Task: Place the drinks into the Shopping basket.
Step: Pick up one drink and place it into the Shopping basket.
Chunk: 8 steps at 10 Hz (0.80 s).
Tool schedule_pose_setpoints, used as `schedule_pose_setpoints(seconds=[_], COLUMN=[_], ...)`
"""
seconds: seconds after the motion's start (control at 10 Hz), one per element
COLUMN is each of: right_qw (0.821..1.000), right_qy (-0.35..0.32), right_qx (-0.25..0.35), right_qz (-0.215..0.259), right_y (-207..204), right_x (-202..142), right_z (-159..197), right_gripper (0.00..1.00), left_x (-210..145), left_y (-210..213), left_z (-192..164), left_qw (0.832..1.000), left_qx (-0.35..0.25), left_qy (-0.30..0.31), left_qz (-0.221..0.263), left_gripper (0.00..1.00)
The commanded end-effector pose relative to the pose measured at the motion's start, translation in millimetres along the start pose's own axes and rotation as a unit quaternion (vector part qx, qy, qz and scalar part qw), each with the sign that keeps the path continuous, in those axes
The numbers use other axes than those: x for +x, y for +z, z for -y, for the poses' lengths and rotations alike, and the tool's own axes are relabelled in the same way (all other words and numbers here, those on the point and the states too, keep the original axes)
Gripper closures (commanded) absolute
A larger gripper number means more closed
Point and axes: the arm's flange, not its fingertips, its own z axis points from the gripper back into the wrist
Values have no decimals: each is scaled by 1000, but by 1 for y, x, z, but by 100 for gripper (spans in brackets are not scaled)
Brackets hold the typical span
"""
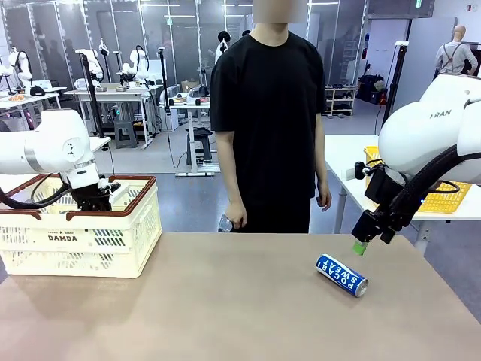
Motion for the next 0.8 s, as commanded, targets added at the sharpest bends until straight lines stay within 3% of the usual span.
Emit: schedule_pose_setpoints(seconds=[0.0, 0.5, 0.6, 0.7], right_qw=[1000, 1000, 1000, 1000], right_qy=[4, 4, 4, 4], right_qx=[-3, -3, -3, -3], right_qz=[-3, -3, -3, -3], right_y=[1, 1, 1, 1], right_x=[-1, -1, -1, -1], right_z=[2, 2, 2, 2], right_gripper=[0, 0, 0, 0], left_x=[-3, -7, -7, -8], left_y=[-2, -3, -2, 1], left_z=[-3, -4, -4, -4], left_qw=[1000, 999, 999, 999], left_qx=[12, -1, -4, -4], left_qy=[18, 30, 34, 35], left_qz=[22, 35, 41, 41], left_gripper=[42, 39, 23, 20])
